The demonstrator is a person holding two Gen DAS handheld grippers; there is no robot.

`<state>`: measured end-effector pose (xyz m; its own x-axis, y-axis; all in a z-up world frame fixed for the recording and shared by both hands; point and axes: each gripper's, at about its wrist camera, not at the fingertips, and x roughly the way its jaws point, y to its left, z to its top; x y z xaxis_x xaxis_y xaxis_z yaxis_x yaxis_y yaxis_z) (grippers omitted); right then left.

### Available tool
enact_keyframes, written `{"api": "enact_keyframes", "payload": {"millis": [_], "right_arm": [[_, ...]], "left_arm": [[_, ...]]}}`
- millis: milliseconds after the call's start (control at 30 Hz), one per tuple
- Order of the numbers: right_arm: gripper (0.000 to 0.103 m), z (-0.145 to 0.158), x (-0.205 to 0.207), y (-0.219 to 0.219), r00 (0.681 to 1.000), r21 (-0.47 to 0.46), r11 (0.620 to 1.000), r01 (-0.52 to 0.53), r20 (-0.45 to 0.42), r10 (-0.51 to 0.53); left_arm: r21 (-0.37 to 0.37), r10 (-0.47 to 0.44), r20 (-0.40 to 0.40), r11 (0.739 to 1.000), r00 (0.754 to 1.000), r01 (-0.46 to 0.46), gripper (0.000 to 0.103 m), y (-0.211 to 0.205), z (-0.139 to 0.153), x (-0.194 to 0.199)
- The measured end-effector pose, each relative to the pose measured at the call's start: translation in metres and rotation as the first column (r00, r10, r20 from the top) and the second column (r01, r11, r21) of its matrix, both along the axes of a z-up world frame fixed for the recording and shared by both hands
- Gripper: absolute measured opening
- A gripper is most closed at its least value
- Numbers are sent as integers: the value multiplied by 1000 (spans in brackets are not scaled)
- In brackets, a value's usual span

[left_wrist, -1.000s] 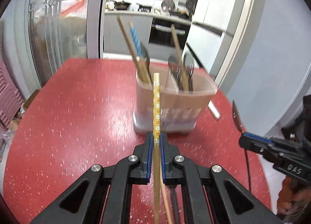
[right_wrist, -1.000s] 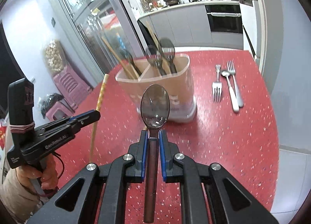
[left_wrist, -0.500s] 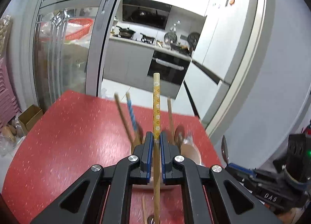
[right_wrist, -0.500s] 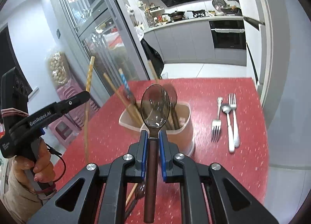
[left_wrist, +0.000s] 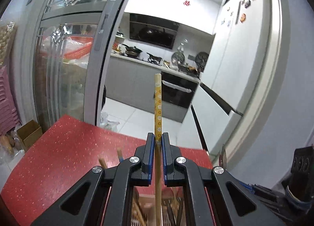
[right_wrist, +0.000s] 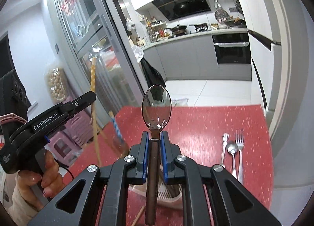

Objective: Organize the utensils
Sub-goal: 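Carry the spoon and chopstick to the beige holder and lower them in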

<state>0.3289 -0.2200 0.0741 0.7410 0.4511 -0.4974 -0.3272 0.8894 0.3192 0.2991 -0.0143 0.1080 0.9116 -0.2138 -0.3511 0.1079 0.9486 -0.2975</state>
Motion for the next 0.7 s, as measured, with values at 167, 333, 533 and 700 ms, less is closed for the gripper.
{"api": "enact_keyframes", "payload": {"millis": [167, 333, 533, 700], "right_arm": [[13, -8, 20, 5, 998, 13, 1000, 17, 54, -18], [13, -25, 32, 14, 994, -16, 999, 34, 106, -32], [13, -49, 37, 21, 991, -66, 997, 36, 128, -27], [13, -62, 33, 21, 991, -96, 995, 37, 134, -24]], "left_arm": [[25, 34, 34, 999, 999, -35, 31, -5, -6, 17], [45, 53, 57, 997, 997, -56, 31, -10, -21, 23], [67, 69, 60, 995, 996, -73, 31, -13, -47, 21], [113, 55, 49, 992, 997, -60, 31, -21, -62, 13]]}}
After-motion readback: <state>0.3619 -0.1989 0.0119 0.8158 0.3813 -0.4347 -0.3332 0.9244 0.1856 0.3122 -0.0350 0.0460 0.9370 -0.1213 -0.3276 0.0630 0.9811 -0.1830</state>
